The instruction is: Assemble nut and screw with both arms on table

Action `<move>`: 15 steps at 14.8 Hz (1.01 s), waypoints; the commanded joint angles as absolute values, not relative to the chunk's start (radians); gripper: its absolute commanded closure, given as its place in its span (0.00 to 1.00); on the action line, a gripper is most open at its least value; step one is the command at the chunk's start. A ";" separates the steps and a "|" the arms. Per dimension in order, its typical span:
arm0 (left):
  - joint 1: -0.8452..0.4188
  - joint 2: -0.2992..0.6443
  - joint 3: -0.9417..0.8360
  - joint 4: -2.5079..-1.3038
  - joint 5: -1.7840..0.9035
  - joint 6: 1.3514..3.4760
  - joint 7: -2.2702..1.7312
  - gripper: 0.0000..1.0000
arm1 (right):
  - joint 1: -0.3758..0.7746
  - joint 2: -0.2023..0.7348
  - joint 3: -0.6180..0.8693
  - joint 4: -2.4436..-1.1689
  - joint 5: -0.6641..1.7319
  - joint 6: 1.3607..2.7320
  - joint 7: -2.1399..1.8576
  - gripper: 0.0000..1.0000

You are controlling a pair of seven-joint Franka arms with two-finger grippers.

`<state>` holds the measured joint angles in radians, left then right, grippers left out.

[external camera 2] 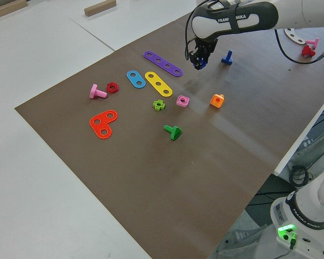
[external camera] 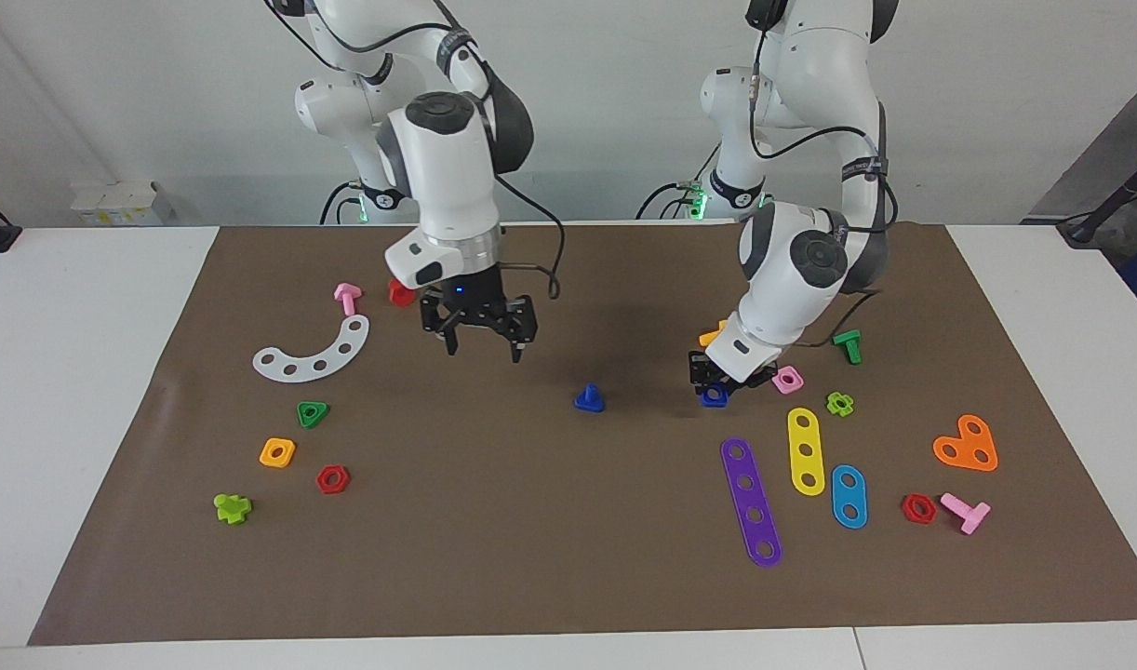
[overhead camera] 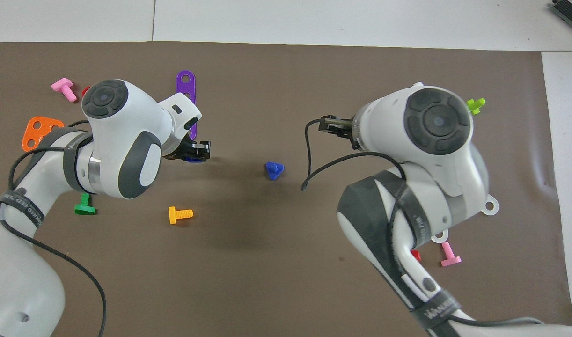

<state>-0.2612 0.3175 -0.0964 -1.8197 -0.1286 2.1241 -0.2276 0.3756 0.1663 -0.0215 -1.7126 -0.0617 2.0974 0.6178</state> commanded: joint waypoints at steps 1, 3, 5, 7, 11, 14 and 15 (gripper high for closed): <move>-0.320 0.347 -0.083 -1.761 -0.147 2.118 -0.372 1.00 | 0.270 0.092 -0.008 -1.735 -0.057 2.022 0.490 0.00; -0.350 0.353 -0.083 -1.744 -0.147 2.117 -0.434 1.00 | 0.212 0.057 -0.009 -1.733 -0.049 1.964 0.404 0.00; -0.388 0.360 -0.081 -1.730 -0.147 2.121 -0.506 1.00 | 0.158 0.016 -0.015 -1.724 0.010 1.898 0.326 0.00; -0.420 0.370 -0.083 -1.701 -0.149 2.111 -0.555 1.00 | 0.120 -0.011 -0.020 -1.700 0.015 1.817 0.264 0.00; -0.488 0.426 -0.081 -1.614 -0.150 2.085 -0.672 1.00 | 0.072 -0.003 -0.023 -1.530 0.011 1.604 0.201 0.00; -0.514 0.474 -0.080 -1.542 -0.155 2.039 -0.704 1.00 | 0.028 -0.003 -0.020 -1.512 0.008 1.542 0.169 0.00; -0.528 0.477 -0.080 -1.542 -0.153 2.040 -0.709 1.00 | 0.028 -0.003 -0.020 -1.513 0.009 1.546 0.170 0.00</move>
